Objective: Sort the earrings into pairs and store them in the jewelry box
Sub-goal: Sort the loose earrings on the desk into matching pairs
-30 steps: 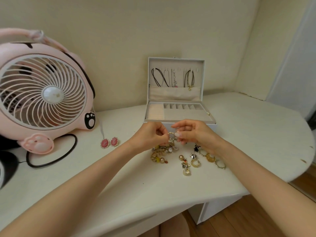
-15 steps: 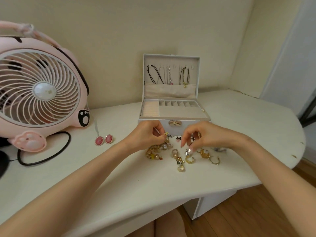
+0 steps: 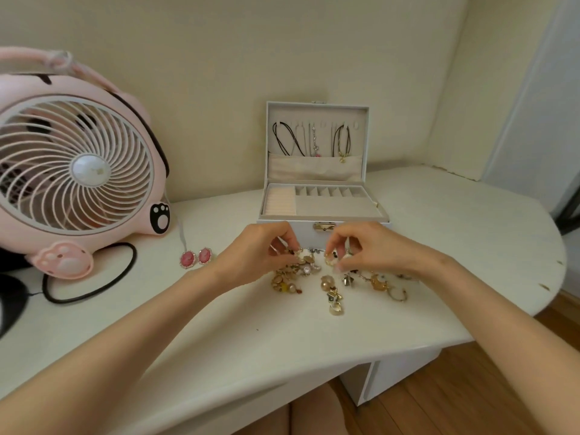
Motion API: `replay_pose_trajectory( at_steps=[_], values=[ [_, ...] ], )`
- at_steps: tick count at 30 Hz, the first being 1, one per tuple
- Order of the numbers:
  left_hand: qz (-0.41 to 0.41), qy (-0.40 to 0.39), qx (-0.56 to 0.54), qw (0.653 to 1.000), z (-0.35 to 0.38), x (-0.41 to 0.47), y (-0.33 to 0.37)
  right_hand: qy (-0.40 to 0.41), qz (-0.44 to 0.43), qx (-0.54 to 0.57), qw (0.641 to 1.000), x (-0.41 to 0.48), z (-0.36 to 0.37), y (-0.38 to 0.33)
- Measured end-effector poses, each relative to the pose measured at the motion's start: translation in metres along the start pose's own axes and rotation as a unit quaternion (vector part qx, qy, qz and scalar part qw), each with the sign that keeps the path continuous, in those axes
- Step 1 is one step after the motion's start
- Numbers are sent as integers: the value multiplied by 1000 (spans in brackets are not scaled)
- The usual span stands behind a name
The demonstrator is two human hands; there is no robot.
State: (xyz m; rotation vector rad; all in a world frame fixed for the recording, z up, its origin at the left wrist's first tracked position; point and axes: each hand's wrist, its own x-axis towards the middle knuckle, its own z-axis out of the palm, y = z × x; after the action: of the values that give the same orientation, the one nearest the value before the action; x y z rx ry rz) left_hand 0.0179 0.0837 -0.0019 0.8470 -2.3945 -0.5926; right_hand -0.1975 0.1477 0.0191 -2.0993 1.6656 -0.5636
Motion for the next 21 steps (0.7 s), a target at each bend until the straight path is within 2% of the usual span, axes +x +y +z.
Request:
replay_pose_trajectory(
  at_steps=[5,10,15,21],
  values=[
    [-23,-25,133,991,-25,-19,-12,-8,-31,2,999,24,23,-32],
    [-85,-74,244,963,-47,-46,-27,22,-53,-99,993,54,58,-65],
    [-161,-29,286,944,-56,-67,-43,27,-57,-154,986,77,85,-82],
    [-204,36,260,943,-56,-76,-63,41,-50,-159,985,91,100,-94]
  ],
)
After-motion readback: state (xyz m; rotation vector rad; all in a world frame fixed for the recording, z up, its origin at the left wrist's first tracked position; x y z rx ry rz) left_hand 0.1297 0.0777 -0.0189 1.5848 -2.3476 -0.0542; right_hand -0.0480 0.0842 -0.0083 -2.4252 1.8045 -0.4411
